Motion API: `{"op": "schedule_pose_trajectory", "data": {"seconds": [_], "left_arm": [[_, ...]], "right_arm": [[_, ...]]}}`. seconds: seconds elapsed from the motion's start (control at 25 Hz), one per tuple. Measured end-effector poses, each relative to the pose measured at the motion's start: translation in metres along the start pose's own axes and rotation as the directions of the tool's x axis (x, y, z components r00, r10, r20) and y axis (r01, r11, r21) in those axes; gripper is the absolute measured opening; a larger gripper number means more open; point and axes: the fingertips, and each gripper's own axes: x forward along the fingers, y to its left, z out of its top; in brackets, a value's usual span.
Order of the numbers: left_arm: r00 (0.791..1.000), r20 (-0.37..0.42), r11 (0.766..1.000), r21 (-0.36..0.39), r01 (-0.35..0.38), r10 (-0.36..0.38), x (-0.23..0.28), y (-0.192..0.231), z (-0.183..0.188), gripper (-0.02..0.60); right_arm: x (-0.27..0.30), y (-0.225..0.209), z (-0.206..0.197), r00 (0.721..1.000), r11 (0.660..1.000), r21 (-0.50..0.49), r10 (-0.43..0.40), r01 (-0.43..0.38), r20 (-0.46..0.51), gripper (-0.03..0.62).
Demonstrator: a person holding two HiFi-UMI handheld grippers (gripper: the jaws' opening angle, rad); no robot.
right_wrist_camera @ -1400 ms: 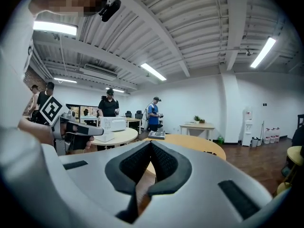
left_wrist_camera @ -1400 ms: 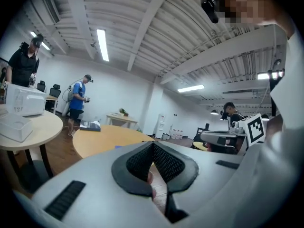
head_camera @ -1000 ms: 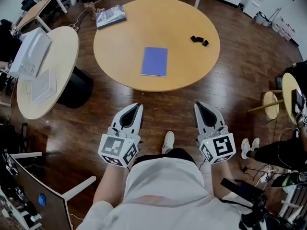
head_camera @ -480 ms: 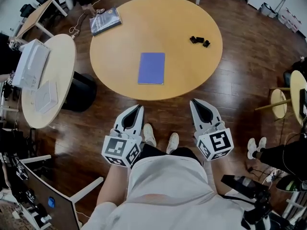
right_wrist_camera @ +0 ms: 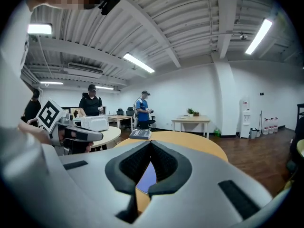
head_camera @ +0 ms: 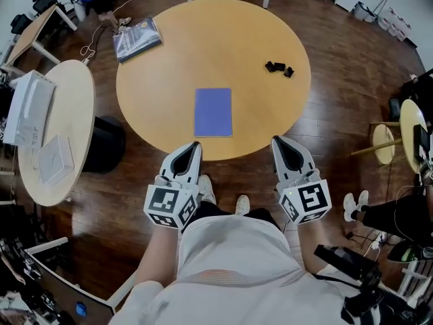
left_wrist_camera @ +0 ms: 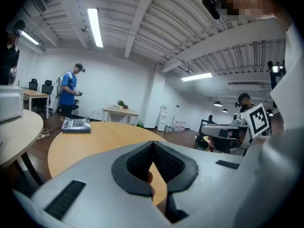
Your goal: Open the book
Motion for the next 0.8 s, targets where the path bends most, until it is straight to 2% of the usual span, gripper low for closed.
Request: {"op": "schedule_pose_trajectory", "data": {"seconds": [0.24,0.4,0.6,0.8], "left_arm": [[0.998,-0.032,0.999,-0.007,0.045,-0.045,0.025,0.078,-0.001,0.011],[0.997,-0.061,0.998,-0.015,0.054,-0.055,0.038,0.119,-0.006,0.011],[0.991,-0.085,0.994,-0.036,0.1,-0.103,0.051,0.12,-0.013,0.011],[0.978,-0.155,0.99,0.016,0.143,-0.139,0.068,0.105,-0.026,0.011]], "right_arm": [[0.064,0.011,0.013,0.997,0.997,-0.013,-0.072,0.072,-0.021,-0.005],[0.085,0.017,0.012,0.992,0.993,-0.024,-0.113,0.112,-0.047,-0.005],[0.094,0.012,0.002,0.983,0.988,-0.017,-0.151,0.15,-0.101,-0.005],[0.099,0.005,-0.005,0.981,0.988,0.003,-0.152,0.153,-0.117,-0.005]]}}
